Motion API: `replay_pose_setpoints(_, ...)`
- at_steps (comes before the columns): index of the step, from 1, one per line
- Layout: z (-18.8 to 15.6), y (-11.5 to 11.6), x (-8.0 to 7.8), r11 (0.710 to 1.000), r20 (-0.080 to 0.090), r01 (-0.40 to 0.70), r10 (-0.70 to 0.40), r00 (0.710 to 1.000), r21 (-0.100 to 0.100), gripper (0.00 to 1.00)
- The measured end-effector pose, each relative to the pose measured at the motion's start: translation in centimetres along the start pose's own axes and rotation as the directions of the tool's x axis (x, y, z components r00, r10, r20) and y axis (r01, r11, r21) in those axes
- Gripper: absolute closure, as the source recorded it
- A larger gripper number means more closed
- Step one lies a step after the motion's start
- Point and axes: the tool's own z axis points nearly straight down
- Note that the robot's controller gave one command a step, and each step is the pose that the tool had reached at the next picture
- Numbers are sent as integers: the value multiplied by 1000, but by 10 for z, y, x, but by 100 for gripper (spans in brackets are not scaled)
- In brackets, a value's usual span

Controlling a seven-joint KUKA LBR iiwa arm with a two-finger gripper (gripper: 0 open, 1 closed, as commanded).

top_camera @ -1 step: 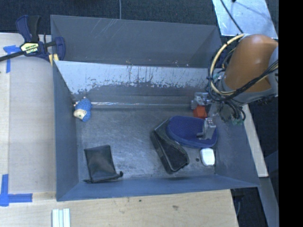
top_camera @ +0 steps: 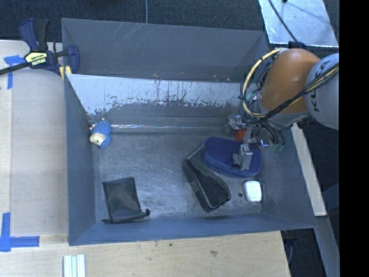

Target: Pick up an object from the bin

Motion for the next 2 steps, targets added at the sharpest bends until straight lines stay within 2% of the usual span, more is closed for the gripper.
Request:
replay_pose_setpoints(1,-6,-1,-4,1000,19,1,-1,1000,5,100)
replay_pose_setpoints(2,-5,-1,-3,1000,19,2,-2,1000,6,0)
